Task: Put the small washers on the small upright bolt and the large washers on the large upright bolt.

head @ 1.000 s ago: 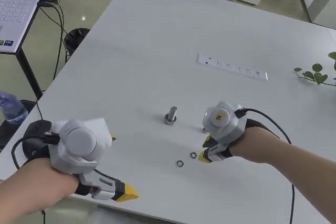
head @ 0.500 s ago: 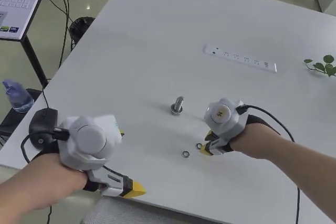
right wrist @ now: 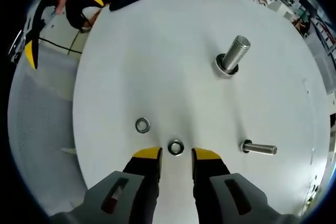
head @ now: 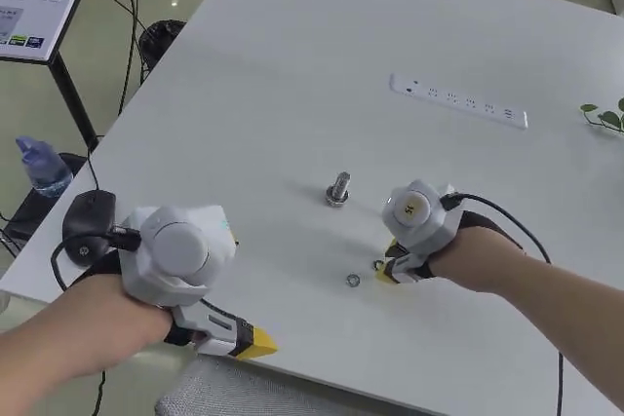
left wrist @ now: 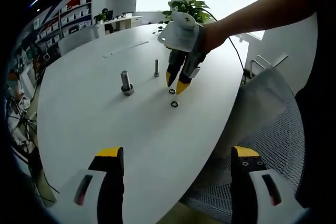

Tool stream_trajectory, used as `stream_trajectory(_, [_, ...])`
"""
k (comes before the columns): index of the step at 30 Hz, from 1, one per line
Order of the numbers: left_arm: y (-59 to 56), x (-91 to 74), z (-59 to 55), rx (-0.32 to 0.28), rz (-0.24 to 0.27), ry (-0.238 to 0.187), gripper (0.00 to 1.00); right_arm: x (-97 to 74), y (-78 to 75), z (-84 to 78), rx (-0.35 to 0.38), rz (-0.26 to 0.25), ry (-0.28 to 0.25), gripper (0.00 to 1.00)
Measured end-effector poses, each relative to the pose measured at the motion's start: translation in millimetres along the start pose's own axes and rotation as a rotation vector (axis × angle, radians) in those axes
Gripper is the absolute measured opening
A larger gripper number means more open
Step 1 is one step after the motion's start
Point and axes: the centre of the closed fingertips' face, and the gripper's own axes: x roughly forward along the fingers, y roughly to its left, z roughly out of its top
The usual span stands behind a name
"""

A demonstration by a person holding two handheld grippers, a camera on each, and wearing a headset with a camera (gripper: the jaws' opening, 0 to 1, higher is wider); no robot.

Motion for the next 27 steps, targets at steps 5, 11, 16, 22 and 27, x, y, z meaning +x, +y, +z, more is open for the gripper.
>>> stream_trajectory(5, [0.7, -0.3, -1.0, -0.005, 0.002, 0.000, 0.83, 1.2, -1.9, -0.2, 0.012, -0.007, 0.002, 0.23])
stream_trajectory(11, [2.7, -0.4, -1.5, -0.008, 0.007, 0.001, 0.83, 1.4, -2.9, 0.2, 0.007, -0.012, 0.007, 0.23])
stream_trajectory(16, [4.8, -0.6, -3.6, -0.009, 0.011, 0.003, 0.82, 1.0, -3.3, 0.3, 0.031, -0.015, 0.011, 0.23])
stream_trajectory(22, [5.8, -2.0, -3.8, -0.004, 0.017, 0.003, 0.81, 0.9, -1.8, 0.8, 0.025, -0.019, 0.014, 0.16])
stream_trajectory(27, [7.6, -2.8, -4.3, -0.006, 0.020, 0.005, 0.81, 1.4, -1.9, 0.4, 0.018, -0.024, 0.023, 0.15])
